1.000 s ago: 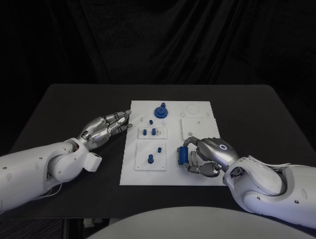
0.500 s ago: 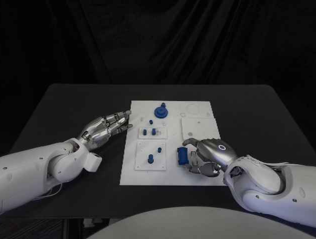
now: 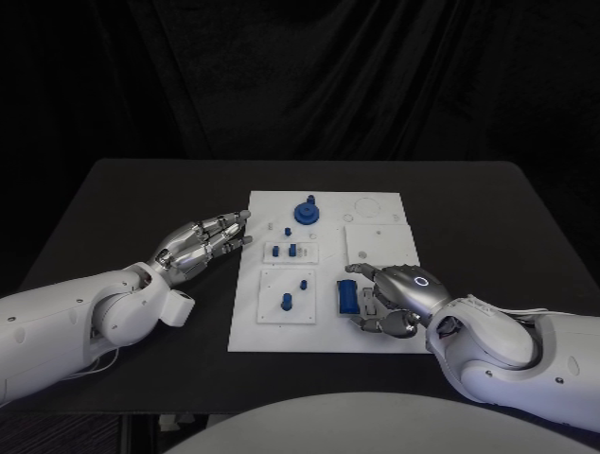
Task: Assemble the parts on the task board
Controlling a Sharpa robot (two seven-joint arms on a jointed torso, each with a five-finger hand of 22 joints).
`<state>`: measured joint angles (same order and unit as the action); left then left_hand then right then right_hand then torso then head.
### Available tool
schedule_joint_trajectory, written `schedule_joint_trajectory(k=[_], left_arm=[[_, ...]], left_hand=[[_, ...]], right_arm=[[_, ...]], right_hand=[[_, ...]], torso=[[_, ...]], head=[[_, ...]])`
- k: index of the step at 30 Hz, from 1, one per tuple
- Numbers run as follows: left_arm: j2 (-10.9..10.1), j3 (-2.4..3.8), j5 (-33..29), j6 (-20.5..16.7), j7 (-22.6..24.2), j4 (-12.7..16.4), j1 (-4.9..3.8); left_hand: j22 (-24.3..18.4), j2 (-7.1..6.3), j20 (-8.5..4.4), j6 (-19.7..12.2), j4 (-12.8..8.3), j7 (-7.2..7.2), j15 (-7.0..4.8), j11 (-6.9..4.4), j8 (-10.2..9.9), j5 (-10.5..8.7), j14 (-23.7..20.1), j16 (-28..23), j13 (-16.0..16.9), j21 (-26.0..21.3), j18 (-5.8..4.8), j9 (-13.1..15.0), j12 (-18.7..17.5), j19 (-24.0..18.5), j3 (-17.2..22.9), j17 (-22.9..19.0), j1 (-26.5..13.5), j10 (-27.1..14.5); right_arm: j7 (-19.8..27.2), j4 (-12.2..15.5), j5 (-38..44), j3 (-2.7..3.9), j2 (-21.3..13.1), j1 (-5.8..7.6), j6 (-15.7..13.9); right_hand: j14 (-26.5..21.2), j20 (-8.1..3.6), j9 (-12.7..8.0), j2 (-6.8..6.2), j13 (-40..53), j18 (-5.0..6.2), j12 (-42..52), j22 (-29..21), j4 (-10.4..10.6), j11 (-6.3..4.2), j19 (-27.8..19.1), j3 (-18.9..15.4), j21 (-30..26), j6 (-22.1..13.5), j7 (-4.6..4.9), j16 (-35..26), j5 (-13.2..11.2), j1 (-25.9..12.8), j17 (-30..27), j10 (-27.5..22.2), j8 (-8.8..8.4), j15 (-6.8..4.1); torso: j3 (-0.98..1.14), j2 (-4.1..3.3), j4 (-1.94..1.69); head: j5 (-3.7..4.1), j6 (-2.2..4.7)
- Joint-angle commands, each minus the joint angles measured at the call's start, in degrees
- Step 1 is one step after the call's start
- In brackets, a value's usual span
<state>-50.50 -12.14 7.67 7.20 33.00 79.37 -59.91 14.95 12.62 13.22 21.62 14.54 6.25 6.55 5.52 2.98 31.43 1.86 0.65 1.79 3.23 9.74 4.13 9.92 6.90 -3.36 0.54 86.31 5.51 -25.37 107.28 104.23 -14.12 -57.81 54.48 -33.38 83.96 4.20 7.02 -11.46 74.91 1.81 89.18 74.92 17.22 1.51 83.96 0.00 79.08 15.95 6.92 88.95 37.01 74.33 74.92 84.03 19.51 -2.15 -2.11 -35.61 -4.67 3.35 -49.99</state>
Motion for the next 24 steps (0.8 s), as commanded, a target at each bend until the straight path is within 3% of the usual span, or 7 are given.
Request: schedule_joint_trajectory(k=[1,8,10,14,16,19,24], left_arm=[[0.0,0.05,-0.3,0.6,0.8,0.2,0.11],[-0.3,0.05,-0.3,0.3,0.9,0.4,0.14],[-0.4,0.05,-0.3,0.2,0.9,0.4,0.14],[-0.4,0.05,-0.3,0.0,0.9,0.5,0.14],[-0.4,0.05,-0.3,-0.1,0.9,0.5,0.15],[-0.3,0.05,-0.3,-0.2,0.9,0.4,0.15],[-0.2,0.05,-0.3,-0.4,0.9,0.5,0.14]], left_hand=[[0.0,0.09,-0.01,-0.2,0.1,0.15,0.26,0.18,0.3,-0.01,-0.1,0.1,0.1,0.3,0.56,0.0,0.2,0.5,0.3,0.1,0.2,-0.1],[0.0,0.09,-0.01,-0.2,0.1,0.15,0.26,0.18,0.3,-0.01,-0.1,0.1,0.1,0.3,0.56,0.0,0.2,0.5,0.3,0.1,0.2,-0.1],[0.0,0.09,-0.01,-0.1,0.1,0.14,0.26,0.17,0.3,0.03,0.0,0.1,0.1,0.3,0.57,0.1,0.2,0.5,0.3,0.1,0.2,0.0],[0.0,0.08,-0.01,-0.1,0.1,0.14,0.25,0.16,0.3,0.04,0.0,0.1,0.1,0.3,0.57,0.1,0.2,0.5,0.3,0.1,0.2,0.0],[0.0,0.08,-0.01,-0.1,0.1,0.14,0.25,0.16,0.3,0.04,0.0,0.1,0.1,0.3,0.57,0.1,0.2,0.5,0.3,0.1,0.2,0.0],[0.0,0.06,-0.01,0.0,0.1,0.13,0.25,0.15,0.3,0.05,0.0,0.2,0.1,0.3,0.57,0.1,0.3,0.6,0.3,0.1,0.1,0.0],[0.1,0.04,-0.02,0.1,0.1,0.13,0.25,0.14,0.3,0.06,0.0,0.2,0.1,0.3,0.57,0.1,0.4,0.6,0.4,0.1,0.1,0.1]], right_arm=[[-0.2,0.6,0.1,0.03,-0.6,-0.11,-2.4],[0.1,3.6,0.0,0.59,-3.7,1.05,-5.8],[-0.1,4.7,-0.8,0.66,-4.7,2.33,-6.0],[-1.1,6.2,-2.1,0.7,-6.5,5.36,-4.8],[-2.1,6.8,-3.2,0.66,-7.5,7.44,-3.1],[-3.8,7.2,-4.9,0.5,-8.7,9.66,0.1],[-6.9,6.7,-6.5,0.15,-10.3,11.65,6.4]], right_hand=[[5.2,-0.33,-0.1,-0.62,14.2,0.99,-0.2,11.4,-0.1,-0.36,0.3,-0.4,-0.4,0.8,-0.06,-0.3,-0.7,0.2,12.6,5.1,-0.21,-0.32],[5.4,-0.22,0.1,-0.21,15.1,0.83,0.8,11.6,-0.1,-0.08,0.7,-0.3,0.2,8.1,0.29,-0.1,-4.6,-1.4,12.9,5.9,3.18,-0.14],[5.4,-0.13,0.2,0.1,15.1,0.78,0.8,11.6,-0.1,0.05,0.9,-0.1,0.4,11.7,0.43,-0.1,-6.9,-2.1,13.0,6.0,4.68,-0.03],[5.5,0.0,-0.1,1.14,15.1,0.71,0.8,11.7,-0.2,0.26,1.0,0.7,0.6,14.2,0.66,0.1,-9.0,-2.6,13.3,6.0,4.83,0.13],[5.7,0.02,0.4,2.47,15.1,0.49,0.8,12.1,-0.3,0.13,1.6,1.6,1.6,17.8,0.4,0.4,-8.2,-2.9,13.8,6.0,6.07,0.08],[6.0,-0.11,1.6,3.68,15.1,0.11,0.8,12.6,-0.5,-0.06,2.4,2.5,3.2,22.0,-0.05,1.0,-4.4,-2.9,15.0,6.0,8.33,-0.12],[6.0,-0.41,5.1,4.29,15.1,-0.7,0.8,13.6,-0.5,-0.31,4.0,3.0,6.6,28.4,-1.3,1.0,-2.0,-4.6,15.1,6.0,13.76,-0.37]], torso=[[0.01,0.0,-0.01],[0.03,-0.04,0.06],[0.02,-0.03,0.05],[0.04,-0.02,0.07],[0.06,-0.01,0.09],[0.05,0.0,0.08],[-0.07,0.02,-0.15]], head=[[-0.1,-0.01],[-0.21,-0.01],[-0.16,-0.01],[-0.1,-0.01],[0.08,-0.01],[0.31,-0.01],[0.77,-0.01]])
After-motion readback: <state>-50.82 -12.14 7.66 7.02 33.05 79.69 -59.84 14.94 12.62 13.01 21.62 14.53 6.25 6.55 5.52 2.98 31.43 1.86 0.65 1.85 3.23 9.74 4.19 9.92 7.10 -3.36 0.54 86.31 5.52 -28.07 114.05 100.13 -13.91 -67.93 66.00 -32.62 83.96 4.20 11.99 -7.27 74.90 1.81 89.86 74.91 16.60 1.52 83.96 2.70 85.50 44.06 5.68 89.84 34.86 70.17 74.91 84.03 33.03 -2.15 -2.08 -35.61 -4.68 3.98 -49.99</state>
